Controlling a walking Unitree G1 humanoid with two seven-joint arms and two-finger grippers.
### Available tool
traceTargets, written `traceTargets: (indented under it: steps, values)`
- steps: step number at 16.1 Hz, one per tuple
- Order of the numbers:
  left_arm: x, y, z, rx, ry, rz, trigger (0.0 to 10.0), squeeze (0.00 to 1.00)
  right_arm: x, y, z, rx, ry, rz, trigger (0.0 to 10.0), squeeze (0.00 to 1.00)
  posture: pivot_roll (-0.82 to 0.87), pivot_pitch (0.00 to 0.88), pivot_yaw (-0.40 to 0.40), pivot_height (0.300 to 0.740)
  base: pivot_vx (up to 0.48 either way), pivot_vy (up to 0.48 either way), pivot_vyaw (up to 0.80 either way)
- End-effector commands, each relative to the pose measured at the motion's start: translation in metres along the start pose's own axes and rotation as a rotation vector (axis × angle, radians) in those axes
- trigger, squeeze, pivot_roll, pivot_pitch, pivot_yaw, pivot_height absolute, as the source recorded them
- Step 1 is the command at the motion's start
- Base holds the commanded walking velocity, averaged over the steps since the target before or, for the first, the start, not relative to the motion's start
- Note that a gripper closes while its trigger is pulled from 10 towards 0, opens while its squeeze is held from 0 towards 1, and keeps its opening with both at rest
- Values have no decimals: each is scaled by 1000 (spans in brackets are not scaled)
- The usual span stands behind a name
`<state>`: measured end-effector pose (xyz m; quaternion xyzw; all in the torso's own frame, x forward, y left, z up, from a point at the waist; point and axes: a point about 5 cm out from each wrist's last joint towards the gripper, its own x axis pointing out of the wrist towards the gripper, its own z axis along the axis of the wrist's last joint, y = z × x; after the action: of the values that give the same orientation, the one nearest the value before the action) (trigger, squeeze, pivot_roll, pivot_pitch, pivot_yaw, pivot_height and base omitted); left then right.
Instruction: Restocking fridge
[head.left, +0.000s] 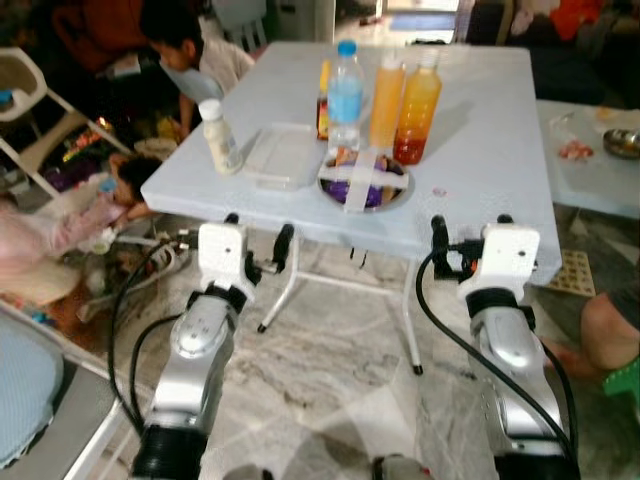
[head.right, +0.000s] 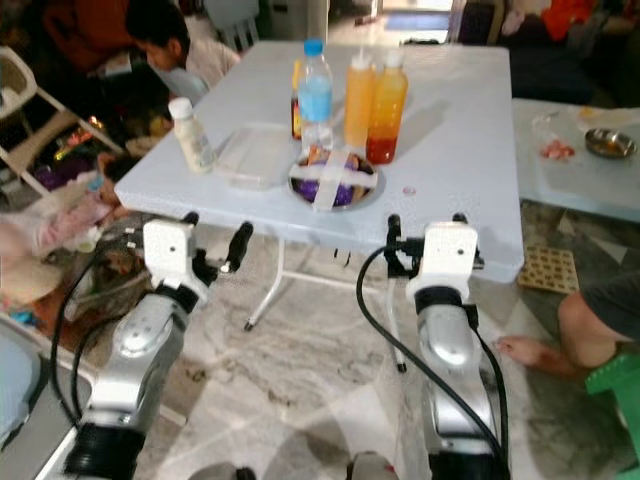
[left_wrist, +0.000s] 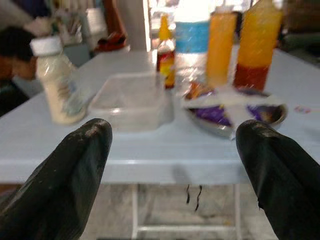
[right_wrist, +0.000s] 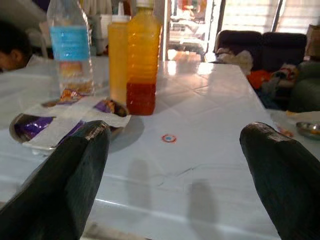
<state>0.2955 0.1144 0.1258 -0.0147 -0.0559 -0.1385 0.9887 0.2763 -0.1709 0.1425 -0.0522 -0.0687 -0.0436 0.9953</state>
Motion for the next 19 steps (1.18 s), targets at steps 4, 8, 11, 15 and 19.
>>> traceTargets:
  steps: [4,8,11,15,19]
  values:
    - [6,-1,-2,27,-8,-24,10000,0,6,-1,0,5,-21,-19,10000,0,-131,0,130,740,0,0,0]
    - [-1,3,-2,9,-26,-50,10000,0,-1,0,-6,6,-9,-24,10000,0,-126,0,139,740,0,0,0]
    - [-4,-1,-3,-10,-30,-73,10000,0,-4,-1,-7,8,-6,-31,10000,0,-128,0,141,740,0,0,0]
    - [-10,-2,-4,-17,-26,-88,10000,0,-13,-4,-10,3,14,-39,10000,0,-126,7,142,740,0,0,0]
    - [-14,-4,-5,-25,-19,-102,10000,0,-17,-3,-11,24,26,-37,10000,0,-127,20,142,740,126,0,0]
